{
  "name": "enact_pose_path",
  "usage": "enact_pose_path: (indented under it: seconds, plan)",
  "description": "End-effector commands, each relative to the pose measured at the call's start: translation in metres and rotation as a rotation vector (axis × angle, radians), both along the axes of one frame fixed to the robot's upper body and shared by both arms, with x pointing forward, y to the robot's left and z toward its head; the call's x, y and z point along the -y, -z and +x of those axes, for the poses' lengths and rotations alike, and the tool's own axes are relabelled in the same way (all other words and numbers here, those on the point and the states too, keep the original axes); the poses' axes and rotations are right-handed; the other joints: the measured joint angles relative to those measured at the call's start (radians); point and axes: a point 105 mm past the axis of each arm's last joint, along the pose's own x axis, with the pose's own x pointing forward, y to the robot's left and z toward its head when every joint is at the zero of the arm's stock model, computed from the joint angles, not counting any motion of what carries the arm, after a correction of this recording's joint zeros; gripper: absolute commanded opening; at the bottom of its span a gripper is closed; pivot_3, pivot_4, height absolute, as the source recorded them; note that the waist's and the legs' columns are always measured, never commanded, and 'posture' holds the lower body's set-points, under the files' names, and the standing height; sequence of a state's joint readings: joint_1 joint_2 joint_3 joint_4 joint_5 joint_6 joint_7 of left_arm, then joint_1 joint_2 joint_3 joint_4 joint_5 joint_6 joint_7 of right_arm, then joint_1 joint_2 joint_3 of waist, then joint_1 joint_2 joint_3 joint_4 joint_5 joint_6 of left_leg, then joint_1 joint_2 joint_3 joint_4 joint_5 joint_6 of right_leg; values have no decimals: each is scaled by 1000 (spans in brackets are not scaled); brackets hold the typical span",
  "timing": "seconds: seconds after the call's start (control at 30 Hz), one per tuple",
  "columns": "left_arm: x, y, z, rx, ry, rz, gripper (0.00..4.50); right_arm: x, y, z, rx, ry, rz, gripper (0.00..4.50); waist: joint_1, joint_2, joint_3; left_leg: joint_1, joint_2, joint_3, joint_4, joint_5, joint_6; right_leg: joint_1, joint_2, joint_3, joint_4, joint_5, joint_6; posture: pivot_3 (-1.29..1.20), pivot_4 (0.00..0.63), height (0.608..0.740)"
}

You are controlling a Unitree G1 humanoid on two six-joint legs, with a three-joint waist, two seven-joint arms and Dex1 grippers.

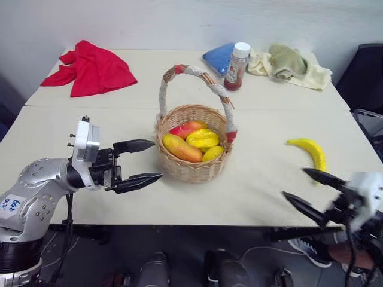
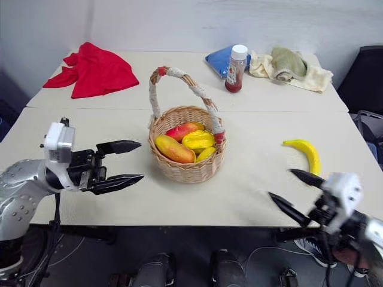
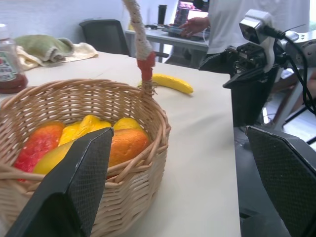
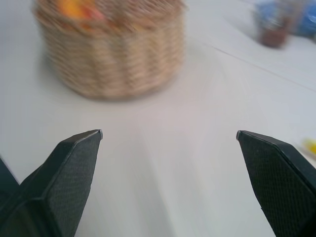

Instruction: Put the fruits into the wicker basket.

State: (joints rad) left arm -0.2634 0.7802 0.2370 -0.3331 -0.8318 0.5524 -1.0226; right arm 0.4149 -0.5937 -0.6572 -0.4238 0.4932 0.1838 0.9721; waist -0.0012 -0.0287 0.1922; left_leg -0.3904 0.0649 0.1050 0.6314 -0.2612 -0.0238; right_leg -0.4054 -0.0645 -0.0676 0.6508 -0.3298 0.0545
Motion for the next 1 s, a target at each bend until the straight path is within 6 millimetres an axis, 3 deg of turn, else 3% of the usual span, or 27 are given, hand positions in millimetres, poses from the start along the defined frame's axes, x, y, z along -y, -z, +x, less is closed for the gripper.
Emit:
enact_pose_path:
  seconds: [0.03,0.23,0.37,0.43,0.63,0.83,1.0]
  plan:
    - [5,-2,2,35,36,12,4500,40,2,-24,71,193,-86,4473,-1,0,0,1,1,0,0,0,-1,0,1,1,0,0,0,0,150,740]
    - [7,0,3,55,52,24,4500,56,32,-38,-99,335,-53,4473,-16,0,0,5,4,4,-2,-1,-3,1,0,8,0,-1,-1,0,150,740]
    - [7,-1,4,71,37,20,4500,56,9,-7,-5,404,48,4473,-31,0,0,6,8,5,-1,-2,-4,1,0,10,1,-1,-2,0,150,740]
    - [8,0,3,75,34,23,4500,56,2,20,-20,394,62,4473,-34,0,0,9,7,7,-1,-3,-5,1,1,15,2,-1,-2,0,150,740]
    - [6,-1,1,101,0,23,4500,77,-1,81,-81,496,53,4473,-23,0,0,13,4,5,-4,-4,-7,2,4,18,3,-3,-3,0,150,740]
    - [-1,-1,-7,99,-52,24,4500,62,3,118,-173,420,88,4473,-27,0,0,12,4,8,-1,-4,-7,1,2,21,3,-4,0,0,150,740]
    - [-6,-1,-10,112,-90,39,4500,71,16,132,-285,465,65,4306,-28,0,0,13,5,12,-1,-4,-6,1,1,23,3,-3,1,0,150,740]
